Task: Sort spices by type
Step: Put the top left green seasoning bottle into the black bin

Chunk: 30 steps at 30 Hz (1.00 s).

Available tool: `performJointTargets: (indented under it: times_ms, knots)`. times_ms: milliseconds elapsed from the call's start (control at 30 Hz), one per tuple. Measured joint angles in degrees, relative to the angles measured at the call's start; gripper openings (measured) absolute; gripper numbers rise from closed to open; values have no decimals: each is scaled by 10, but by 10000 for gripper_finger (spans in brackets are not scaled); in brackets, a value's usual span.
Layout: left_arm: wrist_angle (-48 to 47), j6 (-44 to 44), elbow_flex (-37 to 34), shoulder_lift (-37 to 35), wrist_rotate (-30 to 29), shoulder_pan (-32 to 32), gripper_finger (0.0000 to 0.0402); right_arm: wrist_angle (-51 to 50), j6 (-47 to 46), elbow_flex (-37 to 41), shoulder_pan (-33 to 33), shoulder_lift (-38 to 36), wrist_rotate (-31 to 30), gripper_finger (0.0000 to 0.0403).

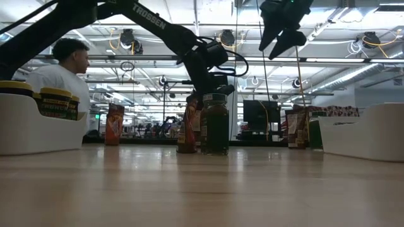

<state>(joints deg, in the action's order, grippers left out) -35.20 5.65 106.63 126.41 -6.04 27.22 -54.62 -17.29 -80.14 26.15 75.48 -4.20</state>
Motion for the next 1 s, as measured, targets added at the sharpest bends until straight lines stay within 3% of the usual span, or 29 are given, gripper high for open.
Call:
performJointTargets:
  times_ms: [367,600,1000]
  knots:
    - [-4,-11,14,-37,5,0,215,-10,28,0,0,0,-1,265]
    - [-9,-16,59,-79,6,0,216,-10,59,0,0,0,-3,265]
    - [-132,-14,110,-178,27,-21,217,-10,106,0,0,0,-2,265]
